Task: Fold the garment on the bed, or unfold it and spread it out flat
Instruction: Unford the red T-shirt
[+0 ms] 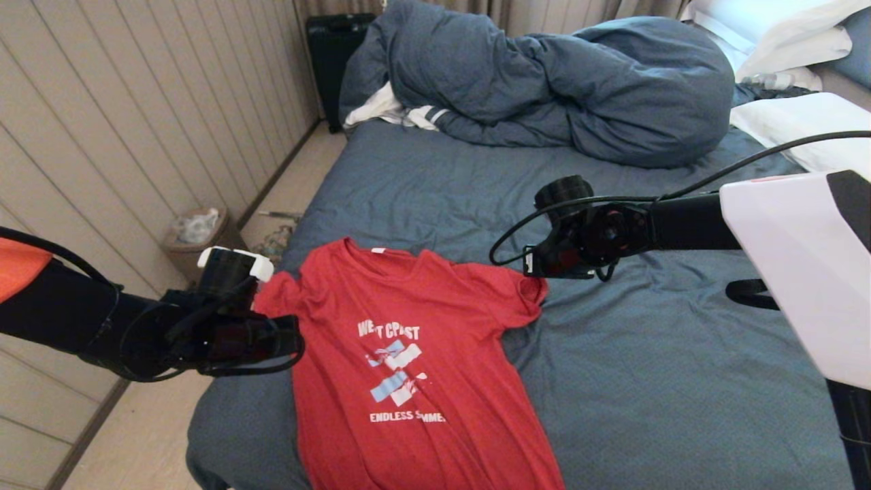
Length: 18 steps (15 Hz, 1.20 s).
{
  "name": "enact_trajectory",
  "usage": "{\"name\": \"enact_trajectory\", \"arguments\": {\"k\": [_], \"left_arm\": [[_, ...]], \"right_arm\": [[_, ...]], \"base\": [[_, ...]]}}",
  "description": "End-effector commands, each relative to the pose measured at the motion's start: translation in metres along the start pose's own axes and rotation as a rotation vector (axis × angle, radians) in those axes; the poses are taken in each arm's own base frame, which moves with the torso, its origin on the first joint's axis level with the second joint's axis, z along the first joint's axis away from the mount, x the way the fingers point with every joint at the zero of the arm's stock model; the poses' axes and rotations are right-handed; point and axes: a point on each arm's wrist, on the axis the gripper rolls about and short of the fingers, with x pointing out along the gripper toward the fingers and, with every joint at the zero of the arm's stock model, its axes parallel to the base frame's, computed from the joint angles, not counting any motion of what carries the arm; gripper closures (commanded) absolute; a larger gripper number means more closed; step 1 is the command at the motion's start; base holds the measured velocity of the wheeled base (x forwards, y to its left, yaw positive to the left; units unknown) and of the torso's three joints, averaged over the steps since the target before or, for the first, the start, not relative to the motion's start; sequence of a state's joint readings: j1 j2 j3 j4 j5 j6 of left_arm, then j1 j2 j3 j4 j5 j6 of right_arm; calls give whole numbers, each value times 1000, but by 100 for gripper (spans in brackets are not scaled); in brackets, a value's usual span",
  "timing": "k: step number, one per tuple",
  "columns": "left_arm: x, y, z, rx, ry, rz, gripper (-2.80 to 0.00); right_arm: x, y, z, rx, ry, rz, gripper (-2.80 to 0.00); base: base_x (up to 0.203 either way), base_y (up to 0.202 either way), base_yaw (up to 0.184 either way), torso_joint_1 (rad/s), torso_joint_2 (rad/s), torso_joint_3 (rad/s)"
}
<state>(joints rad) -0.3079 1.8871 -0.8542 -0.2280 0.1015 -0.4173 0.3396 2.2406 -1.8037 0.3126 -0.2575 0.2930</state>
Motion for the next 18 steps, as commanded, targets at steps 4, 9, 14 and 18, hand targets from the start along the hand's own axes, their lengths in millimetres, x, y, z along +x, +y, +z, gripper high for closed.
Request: {"name": "enact_trajectory", "arguments": {"k": [4, 9, 14, 18], "left_arm": [[49, 3, -25, 1, 50, 5, 0], [38, 7, -40, 5, 66, 8, 0], [12, 7, -17, -16, -78, -38, 0], [37, 12, 13, -26, -191, -39, 0]], "right_arm": [[11, -14, 3, -6, 62, -159, 0], [20, -14, -4, -38, 80, -270, 0], [20, -11, -4, -42, 75, -268, 0], [16, 0, -5, -58, 66, -248, 0]], "base": [[0, 0, 0, 0, 0, 0], [0, 0, 0, 0, 0, 0], [0, 0, 0, 0, 0, 0], [0, 0, 0, 0, 0, 0]]}}
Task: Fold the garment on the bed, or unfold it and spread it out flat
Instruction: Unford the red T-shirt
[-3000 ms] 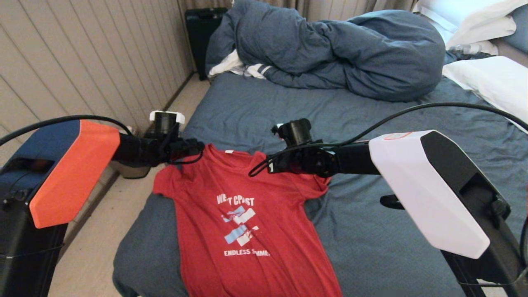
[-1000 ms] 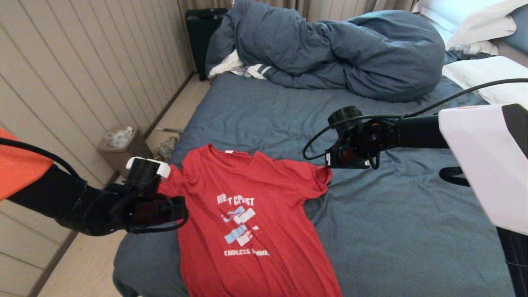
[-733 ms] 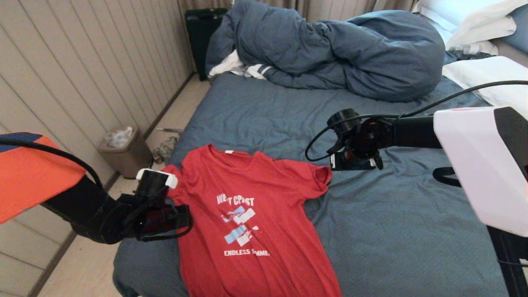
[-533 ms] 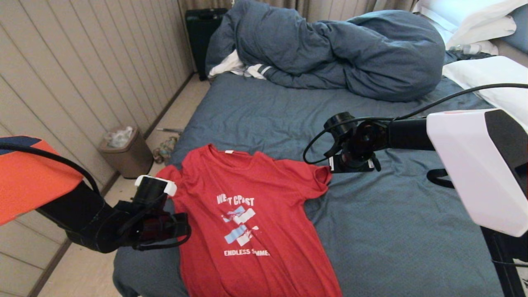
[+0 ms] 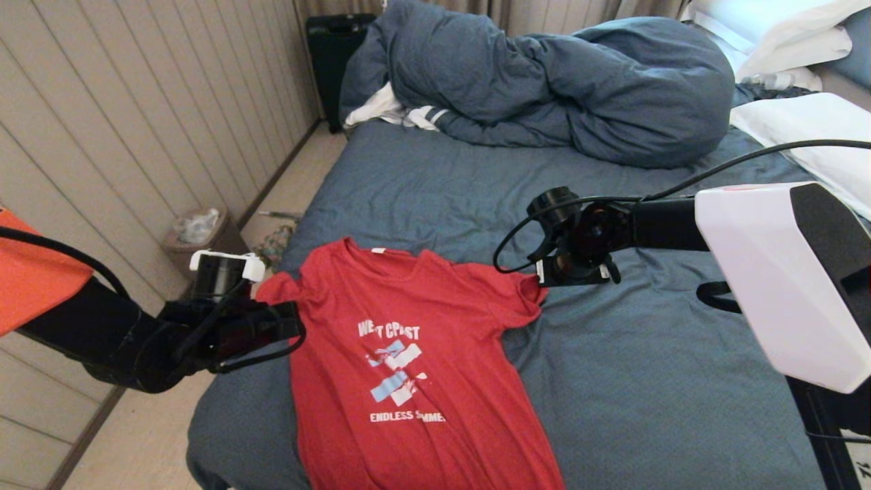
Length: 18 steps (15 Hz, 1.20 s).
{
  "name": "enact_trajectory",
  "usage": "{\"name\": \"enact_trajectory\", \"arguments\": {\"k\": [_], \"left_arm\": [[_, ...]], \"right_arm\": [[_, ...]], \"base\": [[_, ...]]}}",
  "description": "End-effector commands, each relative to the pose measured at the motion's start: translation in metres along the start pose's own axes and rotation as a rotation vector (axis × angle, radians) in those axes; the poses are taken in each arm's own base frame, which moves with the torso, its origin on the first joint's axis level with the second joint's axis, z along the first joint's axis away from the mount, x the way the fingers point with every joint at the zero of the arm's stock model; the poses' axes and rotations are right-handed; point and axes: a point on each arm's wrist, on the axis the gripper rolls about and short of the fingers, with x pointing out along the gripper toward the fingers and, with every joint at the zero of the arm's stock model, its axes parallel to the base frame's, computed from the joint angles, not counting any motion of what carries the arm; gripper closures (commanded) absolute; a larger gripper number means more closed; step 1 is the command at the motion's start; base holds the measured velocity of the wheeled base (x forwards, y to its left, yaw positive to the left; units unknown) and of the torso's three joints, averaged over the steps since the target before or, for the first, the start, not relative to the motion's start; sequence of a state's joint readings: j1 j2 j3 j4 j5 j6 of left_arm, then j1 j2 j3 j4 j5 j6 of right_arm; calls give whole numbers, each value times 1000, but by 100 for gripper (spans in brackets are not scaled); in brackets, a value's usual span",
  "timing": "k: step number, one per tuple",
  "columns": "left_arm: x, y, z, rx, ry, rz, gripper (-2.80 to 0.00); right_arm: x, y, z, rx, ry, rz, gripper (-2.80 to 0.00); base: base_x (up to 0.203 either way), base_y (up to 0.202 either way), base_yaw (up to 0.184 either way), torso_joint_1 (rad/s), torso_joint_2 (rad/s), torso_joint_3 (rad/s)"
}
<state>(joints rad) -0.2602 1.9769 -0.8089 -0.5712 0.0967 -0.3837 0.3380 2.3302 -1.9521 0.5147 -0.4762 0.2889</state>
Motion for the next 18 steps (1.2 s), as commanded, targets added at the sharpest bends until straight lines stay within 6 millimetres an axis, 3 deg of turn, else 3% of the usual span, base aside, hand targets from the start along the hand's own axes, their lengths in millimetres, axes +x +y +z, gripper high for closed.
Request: {"name": "enact_trajectory", "arguments": {"k": [1, 5, 8, 13, 18], "left_arm": [[26, 5, -2, 5, 11, 22, 0], [89, 19, 9, 48, -70, 96, 0], [112, 34, 21, 50, -138, 183, 0], [111, 70, 45, 5, -197, 282, 0], [86, 71, 74, -16, -282, 278, 0]], "right_arm": [[-3, 5, -1, -7, -3, 6, 0], [-9, 11, -2, -24, -13, 20, 0], [-14, 17, -2, -51, -27, 36, 0], [-15, 33, -6, -73, -51, 65, 0], [-24, 29, 1, -56, -85, 74, 0]], "base": [[0, 0, 0, 0, 0, 0], [0, 0, 0, 0, 0, 0], [0, 0, 0, 0, 0, 0], [0, 0, 0, 0, 0, 0], [0, 0, 0, 0, 0, 0]]}}
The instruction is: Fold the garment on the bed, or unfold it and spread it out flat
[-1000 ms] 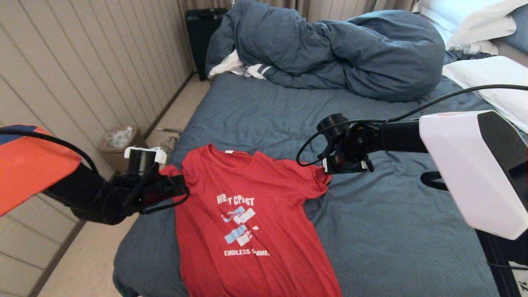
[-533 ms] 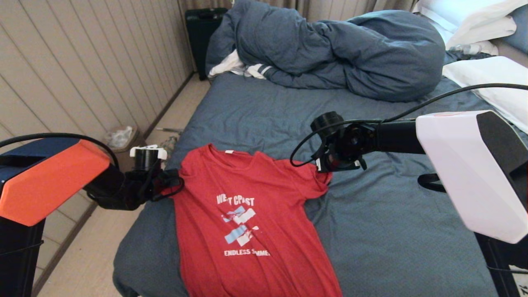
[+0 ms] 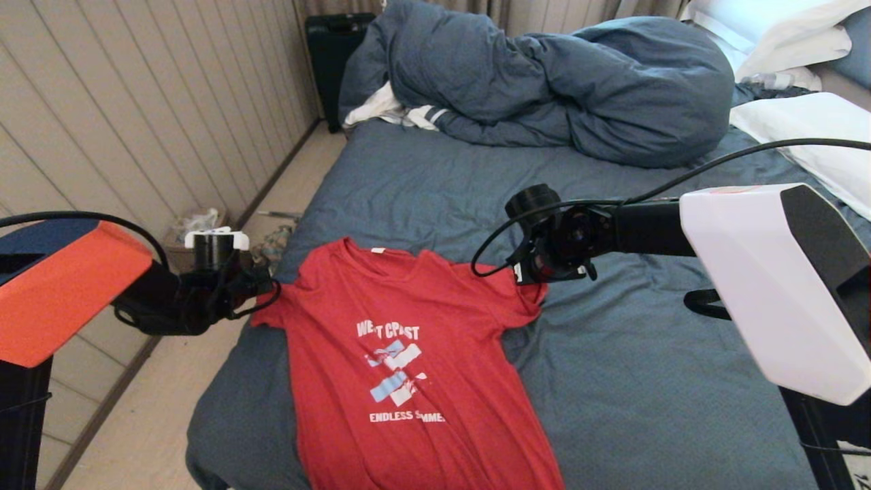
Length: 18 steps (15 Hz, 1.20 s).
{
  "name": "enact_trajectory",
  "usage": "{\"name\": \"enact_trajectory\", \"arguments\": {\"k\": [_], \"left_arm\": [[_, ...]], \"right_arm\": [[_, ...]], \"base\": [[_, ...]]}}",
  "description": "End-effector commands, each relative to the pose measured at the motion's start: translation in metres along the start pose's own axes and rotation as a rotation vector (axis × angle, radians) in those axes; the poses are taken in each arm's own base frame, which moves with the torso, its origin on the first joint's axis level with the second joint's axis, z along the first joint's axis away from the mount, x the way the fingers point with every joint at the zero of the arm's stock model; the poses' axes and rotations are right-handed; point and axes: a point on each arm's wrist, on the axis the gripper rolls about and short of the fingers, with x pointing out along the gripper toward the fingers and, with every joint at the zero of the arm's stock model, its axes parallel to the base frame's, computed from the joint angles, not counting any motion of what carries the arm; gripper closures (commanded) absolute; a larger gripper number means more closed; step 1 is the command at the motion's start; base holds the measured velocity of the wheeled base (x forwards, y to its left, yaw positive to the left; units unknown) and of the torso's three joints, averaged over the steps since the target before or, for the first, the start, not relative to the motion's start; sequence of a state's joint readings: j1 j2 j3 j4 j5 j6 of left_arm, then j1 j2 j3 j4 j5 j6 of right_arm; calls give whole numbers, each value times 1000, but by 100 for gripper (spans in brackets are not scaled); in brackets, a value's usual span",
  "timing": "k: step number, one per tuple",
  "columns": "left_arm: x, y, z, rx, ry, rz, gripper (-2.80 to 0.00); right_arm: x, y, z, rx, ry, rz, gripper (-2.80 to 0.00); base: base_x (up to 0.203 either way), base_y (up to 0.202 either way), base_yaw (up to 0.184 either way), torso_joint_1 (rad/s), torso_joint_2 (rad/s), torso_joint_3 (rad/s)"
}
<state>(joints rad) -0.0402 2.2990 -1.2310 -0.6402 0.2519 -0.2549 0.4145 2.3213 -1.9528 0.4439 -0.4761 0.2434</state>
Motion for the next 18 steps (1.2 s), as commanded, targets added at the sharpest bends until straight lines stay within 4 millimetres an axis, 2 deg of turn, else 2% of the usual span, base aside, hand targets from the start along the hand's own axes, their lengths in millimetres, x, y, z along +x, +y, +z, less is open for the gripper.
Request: {"name": "enact_trajectory", "arguments": {"k": [1, 3, 4, 7, 9, 11, 14, 15, 18], "left_arm": [[-17, 1, 25, -22, -60, -11, 0], [-38, 2, 44, -35, -97, -31, 0], [-50, 2, 47, -35, -92, -50, 0], [-82, -12, 38, -8, -35, -180, 0], [-93, -22, 27, 11, -5, -227, 0], [-97, -26, 20, 20, 11, -240, 0], [-98, -40, 16, 37, 13, -266, 0], [-99, -43, 15, 40, 17, -271, 0], [-99, -42, 13, 40, 21, -272, 0]], "right_arm": [[-9, -3, 7, 12, -36, 10, 0], [-11, -1, 14, 22, -93, 35, 0], [-9, 2, 16, 17, -118, 51, 0], [1, 14, 18, 15, -168, 201, 0], [15, 26, 16, -9, -217, 312, 0], [30, 44, 7, -44, -251, 362, 0], [46, 60, 0, -68, -305, 437, 0], [48, 63, 0, -70, -330, 469, 0], [36, 71, 3, -84, -355, 515, 0]], "base": [[0, 0, 0, 0, 0, 0], [0, 0, 0, 0, 0, 0], [0, 0, 0, 0, 0, 0], [0, 0, 0, 0, 0, 0], [0, 0, 0, 0, 0, 0], [0, 0, 0, 0, 0, 0], [0, 0, 0, 0, 0, 0], [0, 0, 0, 0, 0, 0], [0, 0, 0, 0, 0, 0]]}}
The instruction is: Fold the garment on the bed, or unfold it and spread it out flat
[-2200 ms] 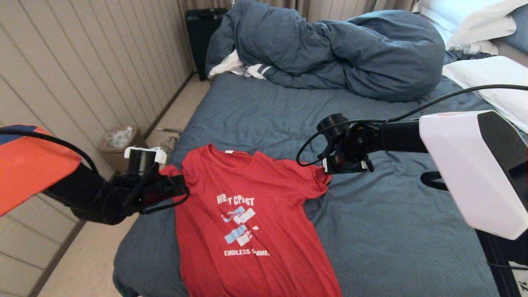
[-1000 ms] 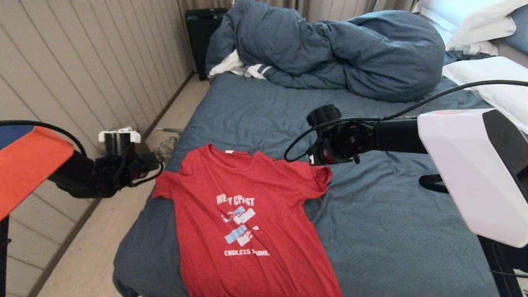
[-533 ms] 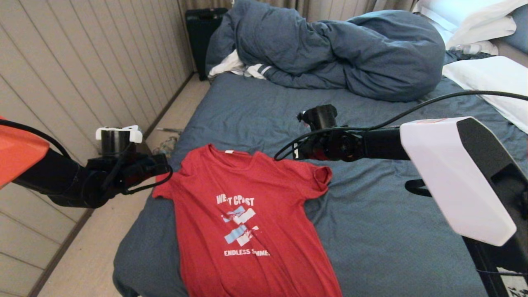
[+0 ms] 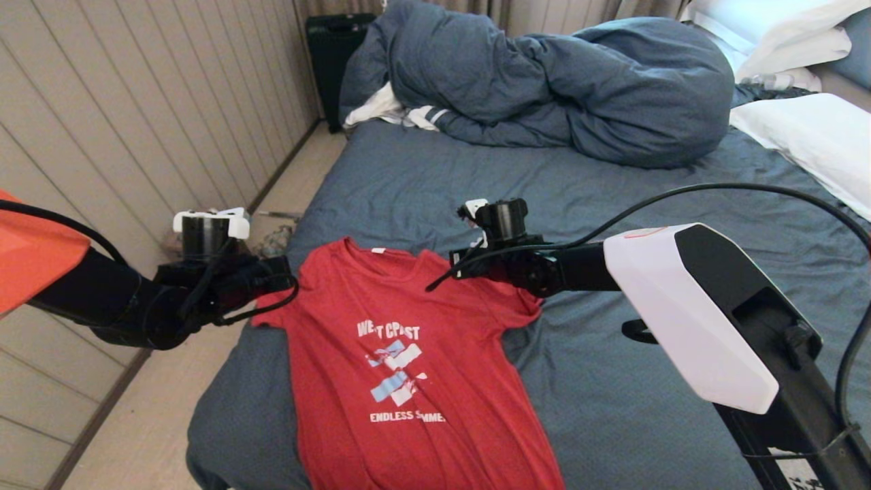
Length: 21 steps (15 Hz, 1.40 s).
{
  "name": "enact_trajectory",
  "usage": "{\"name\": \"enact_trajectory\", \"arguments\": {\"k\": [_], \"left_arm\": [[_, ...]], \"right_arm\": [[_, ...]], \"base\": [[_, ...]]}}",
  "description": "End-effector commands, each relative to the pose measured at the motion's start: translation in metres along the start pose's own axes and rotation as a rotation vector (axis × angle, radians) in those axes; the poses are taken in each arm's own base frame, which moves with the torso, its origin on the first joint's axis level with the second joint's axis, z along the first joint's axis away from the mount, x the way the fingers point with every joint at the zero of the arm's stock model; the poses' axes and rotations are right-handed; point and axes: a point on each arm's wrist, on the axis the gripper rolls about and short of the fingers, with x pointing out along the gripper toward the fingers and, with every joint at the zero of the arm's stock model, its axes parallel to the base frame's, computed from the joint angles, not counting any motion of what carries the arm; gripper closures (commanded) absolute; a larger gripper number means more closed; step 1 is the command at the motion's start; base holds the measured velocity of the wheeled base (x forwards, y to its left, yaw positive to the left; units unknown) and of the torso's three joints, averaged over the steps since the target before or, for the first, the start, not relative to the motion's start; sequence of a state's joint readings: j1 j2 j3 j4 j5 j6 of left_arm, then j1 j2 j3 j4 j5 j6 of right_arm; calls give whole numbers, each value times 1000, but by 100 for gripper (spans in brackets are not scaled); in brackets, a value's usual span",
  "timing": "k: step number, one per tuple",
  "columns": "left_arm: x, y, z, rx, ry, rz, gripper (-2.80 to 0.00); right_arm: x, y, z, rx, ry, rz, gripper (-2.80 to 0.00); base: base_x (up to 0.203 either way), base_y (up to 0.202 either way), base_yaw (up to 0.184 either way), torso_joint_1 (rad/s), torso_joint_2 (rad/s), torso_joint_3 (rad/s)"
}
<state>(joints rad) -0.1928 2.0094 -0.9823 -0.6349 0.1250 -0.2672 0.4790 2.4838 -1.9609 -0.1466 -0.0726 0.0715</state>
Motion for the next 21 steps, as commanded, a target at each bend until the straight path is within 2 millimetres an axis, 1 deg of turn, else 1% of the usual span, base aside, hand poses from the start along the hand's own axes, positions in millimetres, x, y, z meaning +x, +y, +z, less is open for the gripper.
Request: {"name": "enact_trajectory", "arguments": {"k": [1, 3, 5, 7, 10, 11, 13, 15, 16, 17, 18, 19, 21], "left_arm": [[0, -1, -1, -7, 1, -3, 0], [2, -1, -4, -30, 9, -1, 0], [5, -2, -7, -30, 15, 2, 0], [4, -3, -6, -30, -3, -3, 0], [5, -2, -7, -30, -3, -1, 0], [4, -3, -7, -30, -2, -2, 0], [4, -3, -4, -31, -16, 12, 0], [-1, -4, 3, -35, -41, 9, 0], [-7, -5, 9, -37, -59, 4, 0], [-18, -6, 19, -41, -87, -3, 0], [-32, -7, 30, -45, -116, -11, 0], [-51, -7, 40, -48, -139, -15, 0], [-101, -1, 52, -53, -179, -16, 0]], "right_arm": [[-1, 6, 0, -3, 0, 11, 0], [-4, 9, 3, -9, -4, 19, 0], [0, 9, -2, -26, 2, 19, 0], [1, 10, -3, -33, 3, 66, 0], [13, 11, -16, -35, 0, 82, 0], [14, 10, -17, -34, -7, 81, 0], [8, 10, -8, -29, -21, 71, 0], [-6, 11, 10, -26, -60, 73, 0], [-14, 11, 21, -24, -84, 75, 0], [-26, 11, 35, -21, -111, 74, 0], [-41, 11, 50, -19, -128, 59, 0], [-59, 11, 66, -17, -135, 31, 0], [-105, 6, 96, -8, -142, -50, 0]], "base": [[0, 0, 0, 0, 0, 0], [0, 0, 0, 0, 0, 0], [0, 0, 0, 0, 0, 0], [0, 0, 0, 0, 0, 0], [0, 0, 0, 0, 0, 0], [0, 0, 0, 0, 0, 0], [0, 0, 0, 0, 0, 0], [0, 0, 0, 0, 0, 0], [0, 0, 0, 0, 0, 0], [0, 0, 0, 0, 0, 0], [0, 0, 0, 0, 0, 0], [0, 0, 0, 0, 0, 0], [0, 0, 0, 0, 0, 0]]}}
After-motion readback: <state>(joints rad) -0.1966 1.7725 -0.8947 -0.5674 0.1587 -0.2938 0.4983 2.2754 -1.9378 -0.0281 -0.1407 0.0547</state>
